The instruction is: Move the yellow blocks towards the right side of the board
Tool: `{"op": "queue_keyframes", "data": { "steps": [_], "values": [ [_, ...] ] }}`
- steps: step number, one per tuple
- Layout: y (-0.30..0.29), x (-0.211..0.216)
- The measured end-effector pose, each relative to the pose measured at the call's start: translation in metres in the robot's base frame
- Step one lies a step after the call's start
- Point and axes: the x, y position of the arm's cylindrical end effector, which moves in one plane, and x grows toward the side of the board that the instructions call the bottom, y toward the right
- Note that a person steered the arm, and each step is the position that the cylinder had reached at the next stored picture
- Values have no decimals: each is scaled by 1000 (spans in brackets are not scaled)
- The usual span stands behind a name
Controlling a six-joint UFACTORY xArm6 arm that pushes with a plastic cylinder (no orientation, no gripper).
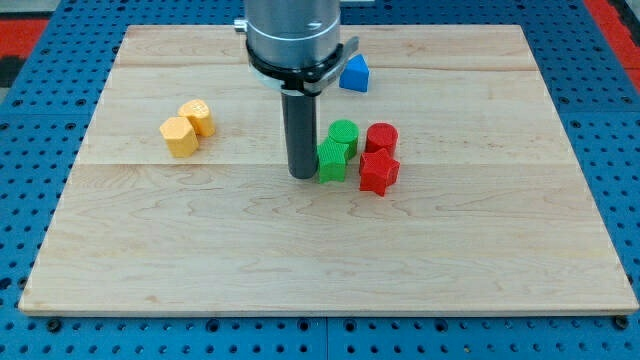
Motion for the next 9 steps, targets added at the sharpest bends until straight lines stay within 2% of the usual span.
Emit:
{"op": "queue_keyframes", "data": {
  "steps": [3, 4, 5, 6, 7, 8, 9],
  "values": [
    [-5, 0],
    [-9, 12],
    [-44, 17],
    [-136, 6],
    [-192, -16],
    [-181, -60],
    [-145, -68]
  ]
}}
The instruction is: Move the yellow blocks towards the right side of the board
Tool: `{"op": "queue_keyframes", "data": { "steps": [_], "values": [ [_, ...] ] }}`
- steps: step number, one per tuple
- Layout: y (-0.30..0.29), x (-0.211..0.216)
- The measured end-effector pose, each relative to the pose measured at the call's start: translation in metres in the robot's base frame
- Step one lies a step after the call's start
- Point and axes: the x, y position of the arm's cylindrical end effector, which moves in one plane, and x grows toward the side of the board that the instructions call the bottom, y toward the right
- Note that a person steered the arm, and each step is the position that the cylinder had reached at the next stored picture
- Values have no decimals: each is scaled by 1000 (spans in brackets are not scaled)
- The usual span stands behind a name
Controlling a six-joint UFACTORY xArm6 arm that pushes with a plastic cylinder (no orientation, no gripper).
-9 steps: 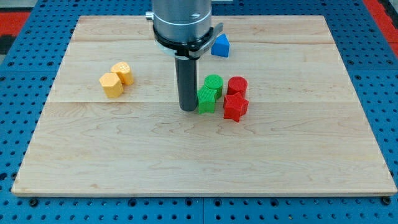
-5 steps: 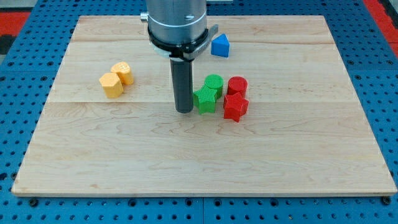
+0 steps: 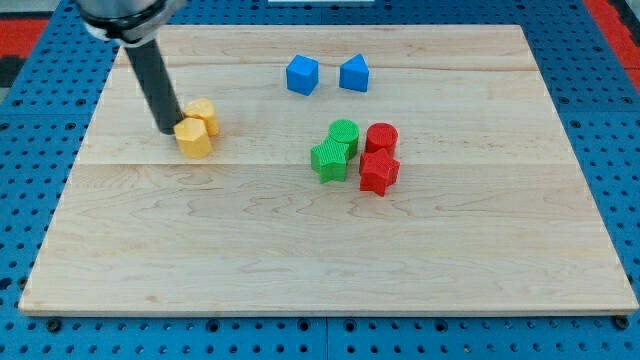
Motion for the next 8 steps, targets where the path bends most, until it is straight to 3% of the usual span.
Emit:
{"op": "queue_keyframes", "data": {
  "steps": [1, 2, 3, 4, 5, 8],
  "values": [
    [25, -18],
    [58, -63],
    [1, -63],
    [-52, -40],
    [-53, 33],
    [25, 28]
  ]
}}
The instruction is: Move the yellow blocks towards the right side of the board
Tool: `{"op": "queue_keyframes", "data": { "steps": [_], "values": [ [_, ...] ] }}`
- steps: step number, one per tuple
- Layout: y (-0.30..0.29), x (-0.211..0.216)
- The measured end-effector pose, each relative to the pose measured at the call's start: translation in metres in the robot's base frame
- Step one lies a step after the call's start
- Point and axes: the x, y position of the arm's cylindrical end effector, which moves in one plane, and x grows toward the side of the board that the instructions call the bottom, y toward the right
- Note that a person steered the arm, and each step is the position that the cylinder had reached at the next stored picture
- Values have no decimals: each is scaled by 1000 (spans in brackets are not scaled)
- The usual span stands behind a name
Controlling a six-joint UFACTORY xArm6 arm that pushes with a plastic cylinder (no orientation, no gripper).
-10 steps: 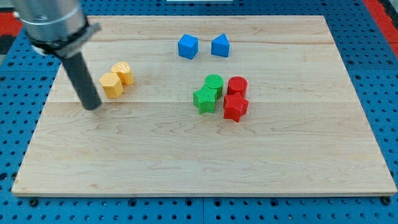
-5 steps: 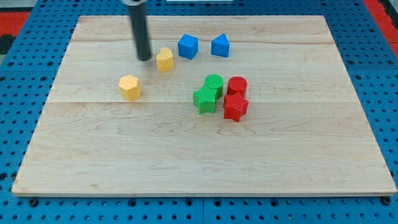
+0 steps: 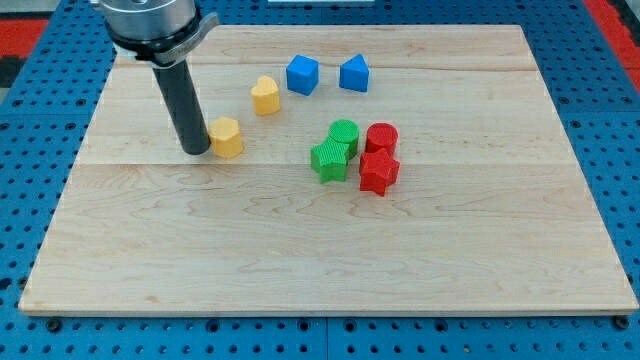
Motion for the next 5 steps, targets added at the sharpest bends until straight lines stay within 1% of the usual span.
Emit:
{"op": "queue_keyframes", "data": {
  "steps": [3, 4, 5],
  "values": [
    [52, 3],
    [57, 31],
    [73, -1]
  ]
}}
